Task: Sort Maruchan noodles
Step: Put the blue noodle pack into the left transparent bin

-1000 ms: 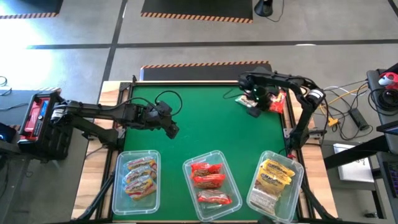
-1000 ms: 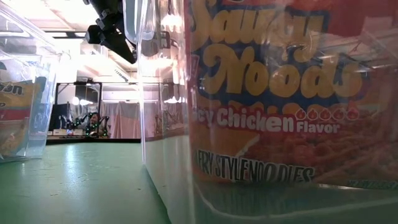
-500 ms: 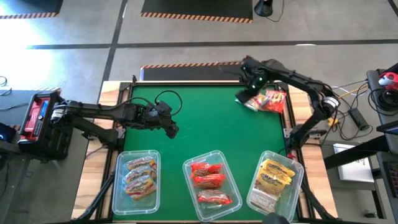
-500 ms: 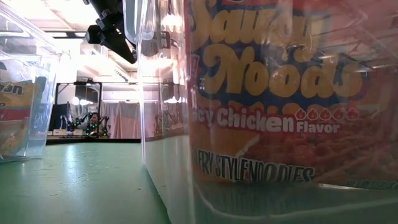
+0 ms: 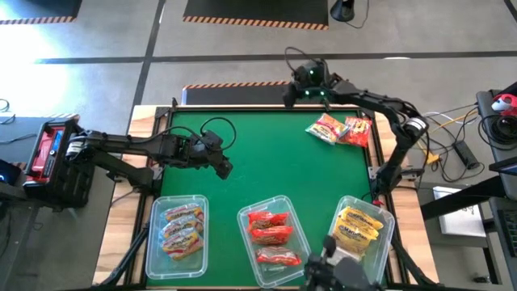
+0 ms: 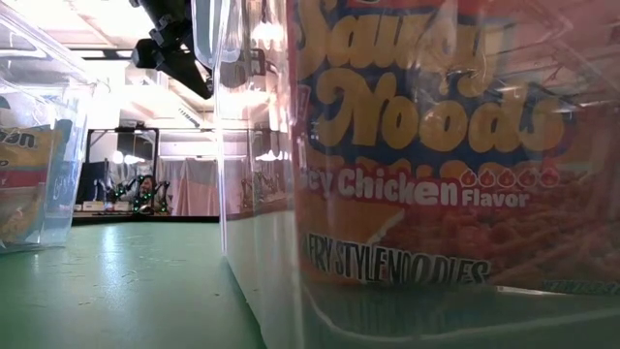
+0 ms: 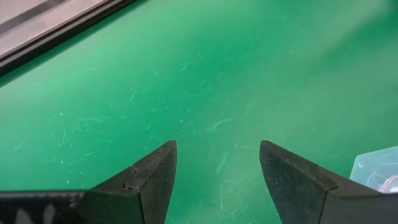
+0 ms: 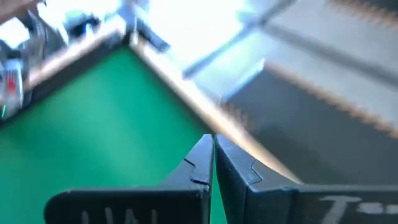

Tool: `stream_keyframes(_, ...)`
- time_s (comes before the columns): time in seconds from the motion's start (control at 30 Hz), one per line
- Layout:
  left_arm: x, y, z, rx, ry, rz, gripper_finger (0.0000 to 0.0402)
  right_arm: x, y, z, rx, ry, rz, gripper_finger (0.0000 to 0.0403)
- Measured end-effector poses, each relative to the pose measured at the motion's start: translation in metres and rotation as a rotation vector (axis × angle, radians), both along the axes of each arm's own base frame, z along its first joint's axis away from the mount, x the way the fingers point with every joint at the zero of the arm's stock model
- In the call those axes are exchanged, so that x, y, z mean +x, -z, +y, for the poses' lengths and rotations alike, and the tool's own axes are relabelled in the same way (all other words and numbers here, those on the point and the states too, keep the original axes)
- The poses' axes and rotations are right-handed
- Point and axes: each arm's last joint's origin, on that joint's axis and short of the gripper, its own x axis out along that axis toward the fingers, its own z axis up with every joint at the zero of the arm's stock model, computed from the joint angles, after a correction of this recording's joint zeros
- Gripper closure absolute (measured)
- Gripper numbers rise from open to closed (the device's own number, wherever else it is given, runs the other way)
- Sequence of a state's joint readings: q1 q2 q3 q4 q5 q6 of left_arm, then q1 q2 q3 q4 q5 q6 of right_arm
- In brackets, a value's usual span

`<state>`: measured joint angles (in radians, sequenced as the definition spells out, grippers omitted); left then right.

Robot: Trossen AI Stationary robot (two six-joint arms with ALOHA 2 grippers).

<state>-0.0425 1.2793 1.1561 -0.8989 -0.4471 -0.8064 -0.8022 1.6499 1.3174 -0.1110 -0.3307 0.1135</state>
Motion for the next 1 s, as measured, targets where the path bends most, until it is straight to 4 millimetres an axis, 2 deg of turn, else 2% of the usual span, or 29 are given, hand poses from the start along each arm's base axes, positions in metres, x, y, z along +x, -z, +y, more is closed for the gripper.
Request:
stream_keyframes(0.13,0.000,0.000,-0.001,-0.005,-0.005,-0.003,0.0189,0.002,0.009,-0.016,-0.050,0.020,-0.041,0.0394)
stream_keyframes(0.23,-0.001,0.001,-0.002,-0.006,-0.004,0.000,0.0189,-0.002,0.028,-0.021,0.069,0.010,0.001,0.0394)
stream_keyframes(0.33,-0.002,0.001,-0.002,0.001,-0.009,0.012,0.0189,-0.003,0.035,-0.018,0.213,-0.071,-0.027,0.0394)
stream_keyframes(0.5,-0.002,0.001,-0.002,0.005,-0.013,0.018,0.0189,-0.005,0.029,-0.003,0.322,-0.151,-0.018,0.0394)
stream_keyframes(0.6,-0.003,0.001,-0.002,0.002,-0.017,0.017,0.0189,-0.016,0.026,0.006,0.376,-0.072,0.085,0.0394)
stream_keyframes(0.77,-0.003,0.001,-0.002,-0.003,-0.026,0.017,0.0189,-0.040,0.020,0.024,0.346,0.161,0.390,0.0394)
stream_keyframes(0.9,-0.003,0.001,-0.002,-0.003,-0.029,0.016,0.0189,-0.052,0.016,0.036,0.351,0.392,0.547,0.0394)
stream_keyframes(1.0,-0.003,0.001,-0.001,-0.002,-0.032,0.014,0.0189,-0.055,0.020,0.046,0.434,0.427,0.619,0.0394)
